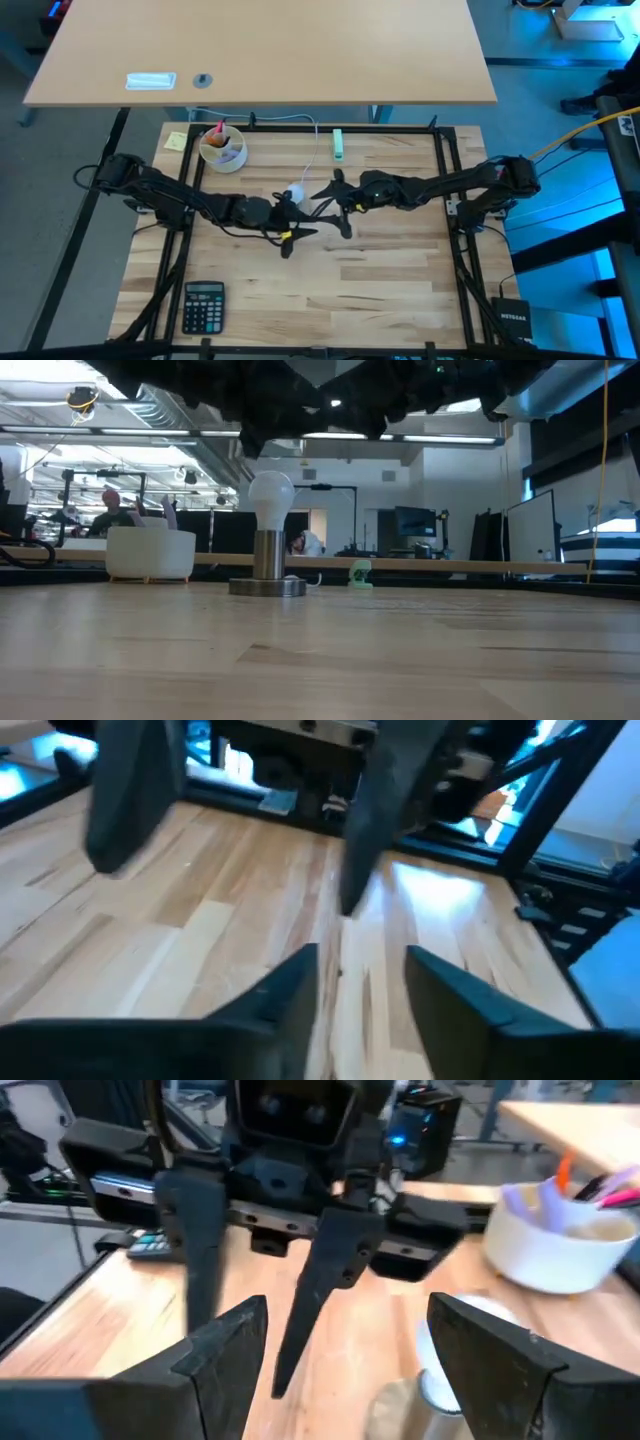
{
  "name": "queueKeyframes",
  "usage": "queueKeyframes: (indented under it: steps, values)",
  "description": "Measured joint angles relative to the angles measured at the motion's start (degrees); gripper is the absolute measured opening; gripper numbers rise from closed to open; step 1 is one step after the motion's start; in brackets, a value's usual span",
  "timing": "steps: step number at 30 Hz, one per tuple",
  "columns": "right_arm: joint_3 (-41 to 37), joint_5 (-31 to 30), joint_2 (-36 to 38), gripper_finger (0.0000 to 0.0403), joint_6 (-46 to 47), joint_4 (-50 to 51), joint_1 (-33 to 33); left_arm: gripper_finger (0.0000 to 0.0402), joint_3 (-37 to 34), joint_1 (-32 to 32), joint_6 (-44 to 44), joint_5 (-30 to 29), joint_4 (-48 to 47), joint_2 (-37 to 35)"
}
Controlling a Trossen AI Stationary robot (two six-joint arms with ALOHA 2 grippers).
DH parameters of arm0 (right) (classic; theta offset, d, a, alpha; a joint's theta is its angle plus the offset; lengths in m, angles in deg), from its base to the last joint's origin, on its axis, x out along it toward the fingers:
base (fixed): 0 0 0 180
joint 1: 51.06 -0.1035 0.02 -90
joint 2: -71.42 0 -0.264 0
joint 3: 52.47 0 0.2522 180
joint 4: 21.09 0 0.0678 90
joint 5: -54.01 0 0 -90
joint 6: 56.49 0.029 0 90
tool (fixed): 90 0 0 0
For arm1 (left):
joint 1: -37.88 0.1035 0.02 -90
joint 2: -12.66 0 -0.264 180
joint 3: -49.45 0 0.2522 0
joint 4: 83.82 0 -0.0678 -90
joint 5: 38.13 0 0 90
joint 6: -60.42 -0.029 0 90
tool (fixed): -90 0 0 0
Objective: Screw lightbulb
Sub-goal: Remove the lightbulb from the lamp socket
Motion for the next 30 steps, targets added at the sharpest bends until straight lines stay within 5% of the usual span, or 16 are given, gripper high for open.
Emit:
queueKeyframes:
  steps: [6,12,22,30]
  values:
    - [0.0,-4.1,6.2,0.028,-2.4,8.9,0.0,0.0236,2.5,0.0,-1.3,0.2,-11.2,-9.0]
    - [-0.2,-8.0,7.8,0.028,-4.7,13.6,0.1,0.0269,0.3,-0.5,1.5,-11.9,-27.4,-19.5]
    - [-3.7,-7.6,0.6,0.028,-4.8,12.7,4.2,0.0255,-16.6,2.7,4.0,-14.7,-15.2,-20.7]
    - [-3.7,-5.4,-11.5,0.028,-3.4,6.3,6.8,0.0253,-18.3,4.2,2.7,-14.7,-13.1,-14.1]
